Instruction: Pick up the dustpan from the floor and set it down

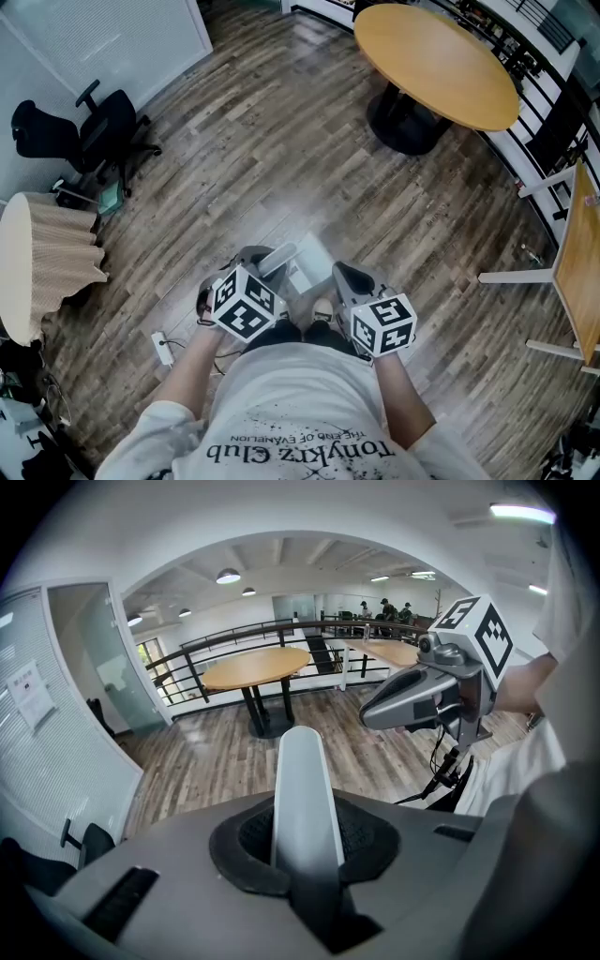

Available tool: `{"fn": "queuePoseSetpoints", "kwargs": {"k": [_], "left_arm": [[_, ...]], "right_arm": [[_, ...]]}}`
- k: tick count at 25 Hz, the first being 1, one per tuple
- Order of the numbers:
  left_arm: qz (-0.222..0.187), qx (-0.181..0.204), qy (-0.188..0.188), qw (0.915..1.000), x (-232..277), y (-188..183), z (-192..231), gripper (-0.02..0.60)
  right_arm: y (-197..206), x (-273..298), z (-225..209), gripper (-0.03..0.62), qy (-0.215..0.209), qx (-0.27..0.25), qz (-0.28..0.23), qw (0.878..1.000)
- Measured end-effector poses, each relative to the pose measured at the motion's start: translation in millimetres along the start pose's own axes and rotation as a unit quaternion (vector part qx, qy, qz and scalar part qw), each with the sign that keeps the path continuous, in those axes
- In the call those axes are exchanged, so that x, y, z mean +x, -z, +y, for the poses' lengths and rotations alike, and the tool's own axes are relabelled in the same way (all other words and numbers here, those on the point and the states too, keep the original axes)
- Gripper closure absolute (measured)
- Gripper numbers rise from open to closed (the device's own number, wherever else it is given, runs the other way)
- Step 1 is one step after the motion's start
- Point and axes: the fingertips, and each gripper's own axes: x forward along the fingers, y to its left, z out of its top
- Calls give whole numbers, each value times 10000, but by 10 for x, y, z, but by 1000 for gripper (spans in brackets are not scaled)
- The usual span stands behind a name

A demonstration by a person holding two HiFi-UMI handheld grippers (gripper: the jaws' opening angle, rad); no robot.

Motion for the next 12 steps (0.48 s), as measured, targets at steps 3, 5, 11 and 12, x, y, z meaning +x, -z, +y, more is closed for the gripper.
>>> {"fn": "queuePoseSetpoints", "kwargs": {"k": [3,5,11,12], "left_arm": [[15,20,5,10000,-1,8,-3,499],[20,42,0,10000,3,19,-6,499],[5,92,-38,10000,138,125,23,499],[1,99,-49,9999,168,158,33,499]], "right_arm": [[-7,-16,-17,568,26,18,2,10000],[0,-21,-36,568,46,32,11,10000],[136,29,-134,568,124,129,158,9997],[158,42,-149,568,144,166,174,9996]]}}
